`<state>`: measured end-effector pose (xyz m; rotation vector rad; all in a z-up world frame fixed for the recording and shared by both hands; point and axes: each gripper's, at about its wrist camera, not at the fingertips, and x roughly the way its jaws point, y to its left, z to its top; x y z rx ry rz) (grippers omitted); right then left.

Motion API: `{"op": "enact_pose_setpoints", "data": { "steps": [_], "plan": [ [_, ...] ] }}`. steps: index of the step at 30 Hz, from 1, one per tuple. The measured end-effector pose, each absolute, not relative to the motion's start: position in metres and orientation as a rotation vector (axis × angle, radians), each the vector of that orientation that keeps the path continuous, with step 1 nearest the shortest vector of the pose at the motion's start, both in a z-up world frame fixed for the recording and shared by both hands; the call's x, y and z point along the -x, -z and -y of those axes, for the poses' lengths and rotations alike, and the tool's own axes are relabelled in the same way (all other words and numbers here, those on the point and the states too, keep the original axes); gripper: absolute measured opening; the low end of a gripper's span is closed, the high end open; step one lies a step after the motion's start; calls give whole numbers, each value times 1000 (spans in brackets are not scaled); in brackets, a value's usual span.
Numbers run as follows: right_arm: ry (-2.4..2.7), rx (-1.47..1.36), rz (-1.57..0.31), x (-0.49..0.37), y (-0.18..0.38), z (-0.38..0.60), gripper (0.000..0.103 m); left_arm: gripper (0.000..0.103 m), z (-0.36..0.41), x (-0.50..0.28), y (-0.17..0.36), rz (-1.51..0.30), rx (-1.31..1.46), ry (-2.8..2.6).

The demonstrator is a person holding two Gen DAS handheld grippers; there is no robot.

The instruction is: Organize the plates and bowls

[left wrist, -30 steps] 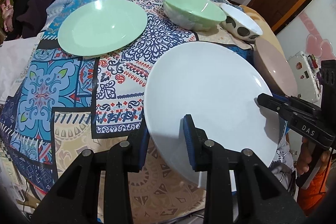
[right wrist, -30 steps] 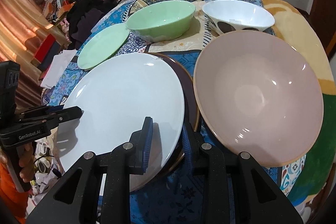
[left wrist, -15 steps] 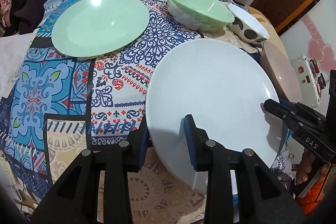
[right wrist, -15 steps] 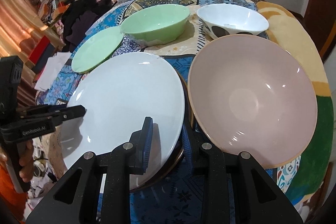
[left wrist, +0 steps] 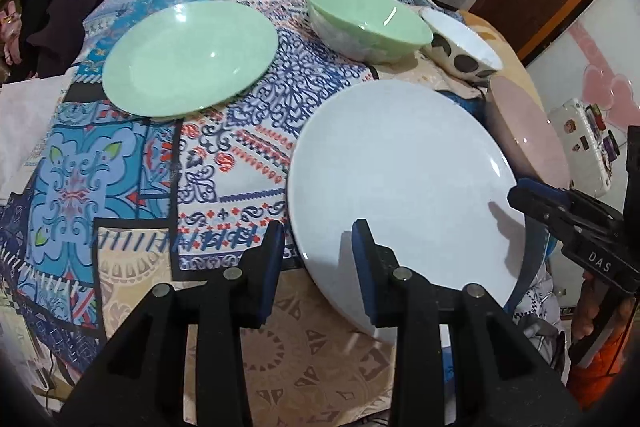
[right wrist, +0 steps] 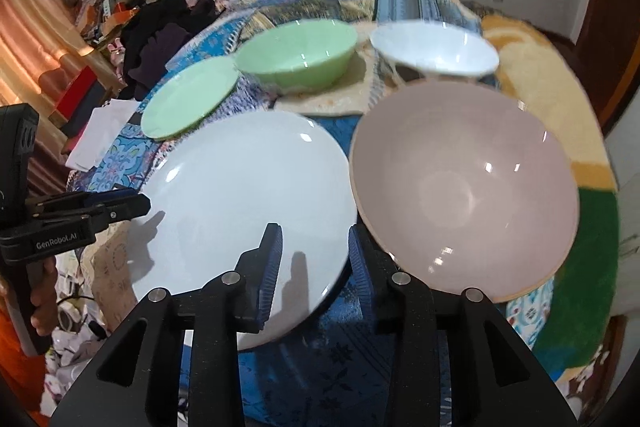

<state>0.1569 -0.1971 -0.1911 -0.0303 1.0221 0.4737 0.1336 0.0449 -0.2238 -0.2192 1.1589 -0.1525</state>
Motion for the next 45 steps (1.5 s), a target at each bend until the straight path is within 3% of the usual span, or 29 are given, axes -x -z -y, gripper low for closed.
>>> {"op": "enact_pose_setpoints", "data": {
  "steps": [7, 14, 18, 20, 22, 39, 45],
  "plan": [
    [-511, 47, -927, -162, 163, 178, 47, 41, -68, -125, 193, -1058, 212, 93],
    [-562, 78, -850, -175, 148, 143, 61, 60, -103, -124, 163, -946, 209, -6],
    [-587, 93, -843, -186, 149, 121, 62, 60, -128, -133, 157, -925, 218, -61],
    [-604, 94, -854, -194, 152, 109, 62, 73, -140, -140, 159, -934, 239, -81],
    [-619, 99, -872, -201, 158, 97, 62, 77, -152, -147, 163, -931, 258, -100],
    [-663, 213, -1056, -263, 213, 21, 62, 76, -216, -219, 219, -1035, 204, -157],
    [-668, 204, -1107, -275, 227, 12, 60, 53, -227, -244, 239, -1068, 194, -150]
  ]
}}
